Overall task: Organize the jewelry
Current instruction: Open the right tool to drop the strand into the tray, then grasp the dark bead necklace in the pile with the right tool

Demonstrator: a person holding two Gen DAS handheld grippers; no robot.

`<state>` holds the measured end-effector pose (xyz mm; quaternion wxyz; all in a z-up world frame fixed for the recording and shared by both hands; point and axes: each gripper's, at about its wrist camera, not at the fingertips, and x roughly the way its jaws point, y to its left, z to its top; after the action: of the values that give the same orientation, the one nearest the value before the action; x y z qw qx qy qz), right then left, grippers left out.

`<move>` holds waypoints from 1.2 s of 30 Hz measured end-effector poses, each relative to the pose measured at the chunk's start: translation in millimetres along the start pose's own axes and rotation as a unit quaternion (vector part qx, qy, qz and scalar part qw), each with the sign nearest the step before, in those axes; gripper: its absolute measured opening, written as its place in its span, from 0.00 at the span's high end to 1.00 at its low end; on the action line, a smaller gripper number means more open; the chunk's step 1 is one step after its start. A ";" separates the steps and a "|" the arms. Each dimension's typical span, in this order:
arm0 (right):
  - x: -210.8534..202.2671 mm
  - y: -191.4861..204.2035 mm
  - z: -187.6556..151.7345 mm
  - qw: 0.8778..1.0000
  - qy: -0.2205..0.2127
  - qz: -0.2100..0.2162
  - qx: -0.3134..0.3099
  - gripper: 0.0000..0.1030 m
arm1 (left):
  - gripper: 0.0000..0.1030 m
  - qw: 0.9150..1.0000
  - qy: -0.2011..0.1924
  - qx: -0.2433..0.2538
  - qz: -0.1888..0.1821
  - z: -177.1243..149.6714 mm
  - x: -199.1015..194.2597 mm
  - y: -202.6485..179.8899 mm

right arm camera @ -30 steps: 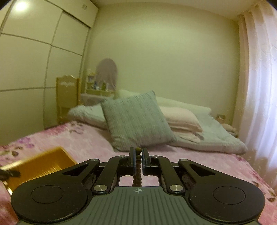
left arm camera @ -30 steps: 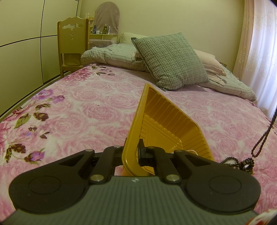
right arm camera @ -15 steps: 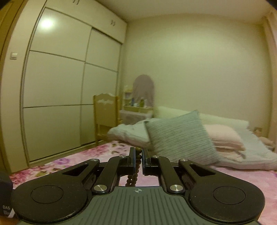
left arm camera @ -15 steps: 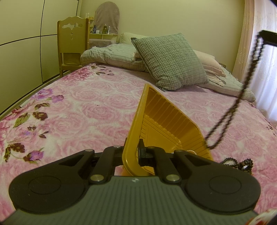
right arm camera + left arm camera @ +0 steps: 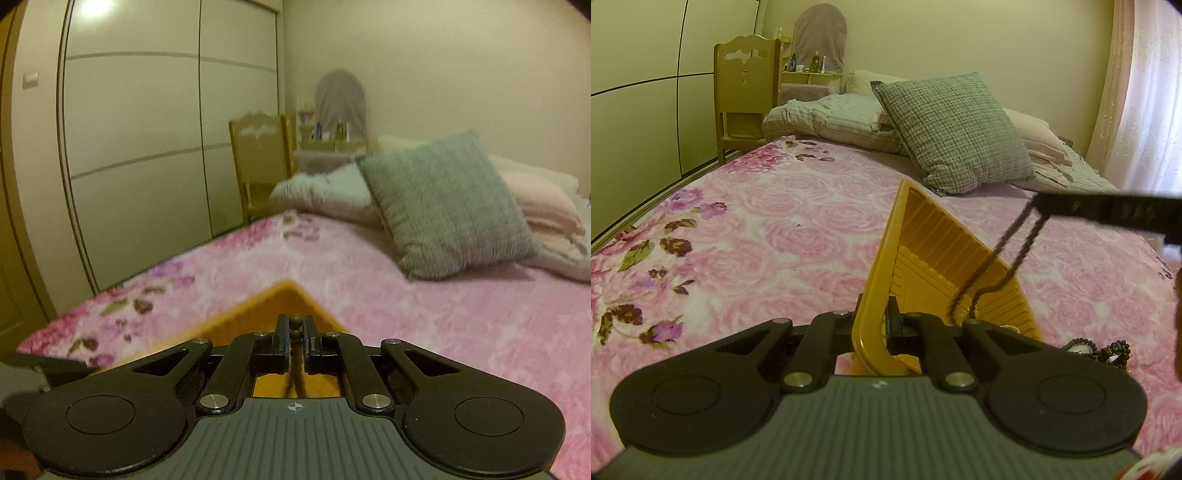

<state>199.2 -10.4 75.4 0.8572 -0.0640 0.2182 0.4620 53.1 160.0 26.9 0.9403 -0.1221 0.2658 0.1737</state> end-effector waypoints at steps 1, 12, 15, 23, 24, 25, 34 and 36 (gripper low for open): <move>4.1 -1.2 -1.8 1.000 0.006 0.001 0.003 0.94 | 0.94 1.000 0.000 0.000 0.000 0.0 -0.4 0.8; -10.1 -30.0 -11.6 0.999 -0.004 -0.020 0.048 0.87 | 0.94 1.000 0.002 -0.002 0.000 -0.1 0.1 2.7; -32.6 -45.4 -14.4 0.997 -0.025 -0.051 0.055 0.80 | 0.94 1.000 0.001 -0.003 0.000 -0.2 0.1 2.4; -102.0 -110.3 -57.0 0.981 -0.038 -0.157 0.107 0.65 | 0.94 1.000 0.001 -0.004 0.001 -0.2 0.7 4.3; -108.5 -117.5 -64.7 0.978 -0.035 -0.169 0.116 0.65 | 0.94 1.000 0.001 -0.004 0.001 -0.3 0.7 3.9; -114.8 -124.2 -73.3 0.975 -0.032 -0.179 0.124 0.65 | 0.94 1.000 0.002 -0.004 0.001 -0.2 0.7 4.3; -128.3 -142.9 -137.8 0.964 0.027 -0.218 0.152 0.65 | 0.94 1.000 0.001 -0.001 0.002 -0.7 0.9 6.3; -125.0 -140.6 -146.3 0.964 0.041 -0.222 0.143 0.65 | 0.94 1.000 0.001 -0.001 0.003 -0.4 0.6 6.7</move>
<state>208.7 -230.9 -14.6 0.9286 -0.0061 0.2978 0.2214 50.7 166.1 25.3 0.9394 -0.1223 0.2672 0.1764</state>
